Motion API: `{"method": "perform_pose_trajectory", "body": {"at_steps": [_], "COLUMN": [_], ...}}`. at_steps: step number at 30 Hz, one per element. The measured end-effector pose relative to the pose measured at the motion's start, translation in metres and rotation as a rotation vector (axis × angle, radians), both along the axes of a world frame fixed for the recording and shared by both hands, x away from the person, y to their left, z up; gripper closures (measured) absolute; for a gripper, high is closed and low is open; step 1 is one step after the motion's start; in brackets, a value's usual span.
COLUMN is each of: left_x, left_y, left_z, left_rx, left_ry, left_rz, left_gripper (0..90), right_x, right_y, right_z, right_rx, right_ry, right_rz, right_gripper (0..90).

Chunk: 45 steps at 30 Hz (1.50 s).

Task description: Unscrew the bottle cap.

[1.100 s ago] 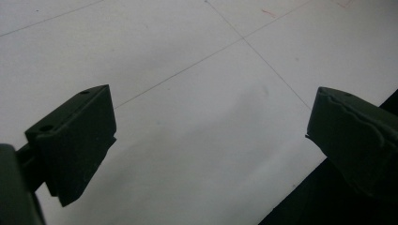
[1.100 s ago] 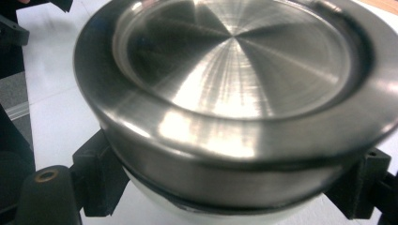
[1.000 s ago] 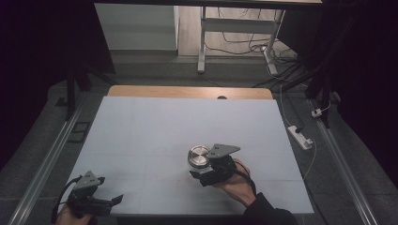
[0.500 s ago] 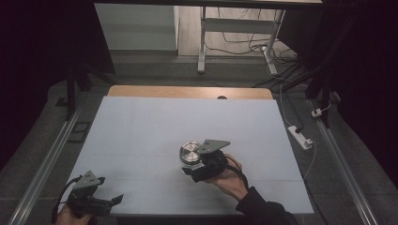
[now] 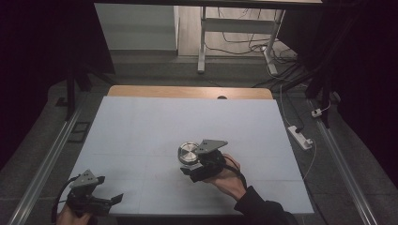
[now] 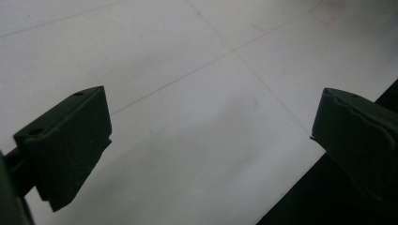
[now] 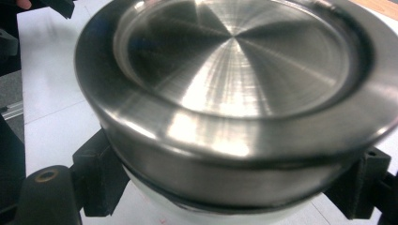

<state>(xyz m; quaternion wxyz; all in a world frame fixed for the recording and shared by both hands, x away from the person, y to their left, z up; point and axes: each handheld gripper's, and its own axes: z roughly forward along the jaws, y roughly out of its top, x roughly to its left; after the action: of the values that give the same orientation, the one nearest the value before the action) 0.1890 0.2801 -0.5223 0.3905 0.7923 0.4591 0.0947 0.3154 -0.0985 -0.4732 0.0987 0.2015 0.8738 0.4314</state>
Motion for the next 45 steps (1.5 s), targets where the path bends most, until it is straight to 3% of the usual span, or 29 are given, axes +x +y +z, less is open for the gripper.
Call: {"method": "perform_pose_trajectory", "body": {"at_steps": [6, 16, 21, 24, 32, 35, 40, 45], "left_x": [0.002, 0.018, 0.027, 0.033, 0.051, 0.059, 0.069, 0.082], "left_y": [-0.003, -0.02, -0.029, -0.036, -0.058, -0.065, -0.079, -0.092], "left_z": [0.005, 0.018, 0.024, 0.028, 0.039, 0.045, 0.055, 0.062], "left_rx": [-0.015, -0.029, -0.057, -0.071, -0.058, -0.067, -0.027, -0.034], "left_ry": [-0.041, -0.102, -0.11, -0.136, -0.182, -0.163, -0.175, -0.181], "left_rz": [-0.02, -0.155, -0.196, -0.223, -0.276, -0.3, -0.34, -0.39], "left_gripper": [0.0, 0.0, 0.0, 0.0, 0.0, 0.0, 0.0, 0.0], "right_x": [0.0, 0.0, -0.001, -0.002, -0.002, -0.002, -0.003, -0.003], "right_y": [-0.001, -0.003, -0.003, -0.003, -0.003, -0.003, -0.003, -0.003], "right_z": [0.002, 0.006, 0.008, 0.008, 0.01, 0.01, 0.01, 0.012], "right_rx": [0.001, 0.012, 0.012, 0.012, 0.011, 0.01, 0.008, 0.006], "right_ry": [-0.003, -0.01, -0.013, -0.016, -0.019, -0.019, -0.021, -0.024], "right_rz": [0.002, 0.008, 0.013, 0.016, 0.022, 0.025, 0.035, 0.047], "right_gripper": [15.2, 15.2, 15.2, 15.2, 15.2, 15.2, 15.2, 15.2]}}
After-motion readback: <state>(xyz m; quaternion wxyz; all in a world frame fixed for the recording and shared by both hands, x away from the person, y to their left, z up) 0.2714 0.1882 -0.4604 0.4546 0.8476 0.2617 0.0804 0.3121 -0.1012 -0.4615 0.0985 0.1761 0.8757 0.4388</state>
